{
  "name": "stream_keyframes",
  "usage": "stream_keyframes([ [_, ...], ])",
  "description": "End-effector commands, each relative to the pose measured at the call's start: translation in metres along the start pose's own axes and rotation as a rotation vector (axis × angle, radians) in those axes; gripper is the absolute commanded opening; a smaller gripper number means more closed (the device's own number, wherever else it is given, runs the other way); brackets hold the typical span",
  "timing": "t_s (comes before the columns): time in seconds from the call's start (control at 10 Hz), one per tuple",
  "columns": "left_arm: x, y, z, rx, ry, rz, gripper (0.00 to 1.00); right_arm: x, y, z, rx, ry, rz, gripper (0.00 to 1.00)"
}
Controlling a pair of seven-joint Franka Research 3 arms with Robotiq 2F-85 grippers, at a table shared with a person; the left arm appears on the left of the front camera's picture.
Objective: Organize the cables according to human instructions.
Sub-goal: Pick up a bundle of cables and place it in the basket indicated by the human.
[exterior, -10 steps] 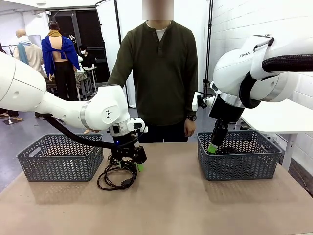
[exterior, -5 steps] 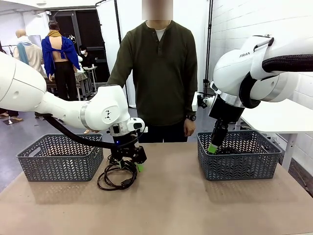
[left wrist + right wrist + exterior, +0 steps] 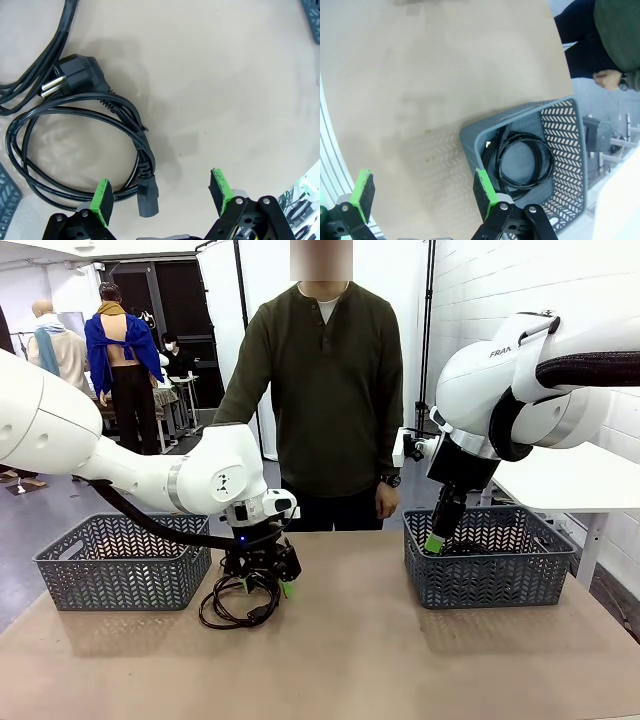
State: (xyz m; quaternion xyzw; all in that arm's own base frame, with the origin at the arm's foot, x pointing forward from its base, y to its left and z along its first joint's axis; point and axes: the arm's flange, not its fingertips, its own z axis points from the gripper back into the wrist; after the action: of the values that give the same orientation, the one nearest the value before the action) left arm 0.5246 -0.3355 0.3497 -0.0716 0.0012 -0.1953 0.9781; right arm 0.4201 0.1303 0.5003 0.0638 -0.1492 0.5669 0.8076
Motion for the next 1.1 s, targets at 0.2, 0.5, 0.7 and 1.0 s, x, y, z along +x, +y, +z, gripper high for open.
stream_keyframes([
  [0.2, 0.003, -0.01, -0.013, 0.06, -0.023, 0.051, 1.0, 0.001, -0.001, 0.0, -0.004, 0.004, -0.003, 1.0],
  [0.5, 0.008, -0.009, -0.024, 0.077, -0.014, 0.052, 1.0, 0.001, -0.001, 0.0, -0.004, 0.004, -0.003, 1.0],
  [0.7, 0.011, -0.008, -0.03, 0.07, -0.01, 0.055, 1.0, 0.001, -0.001, 0.0, -0.004, 0.004, -0.003, 1.0],
  [1.0, 0.018, -0.005, -0.034, 0.073, -0.015, 0.049, 1.0, 0.001, -0.001, 0.0, -0.004, 0.004, -0.003, 1.0],
])
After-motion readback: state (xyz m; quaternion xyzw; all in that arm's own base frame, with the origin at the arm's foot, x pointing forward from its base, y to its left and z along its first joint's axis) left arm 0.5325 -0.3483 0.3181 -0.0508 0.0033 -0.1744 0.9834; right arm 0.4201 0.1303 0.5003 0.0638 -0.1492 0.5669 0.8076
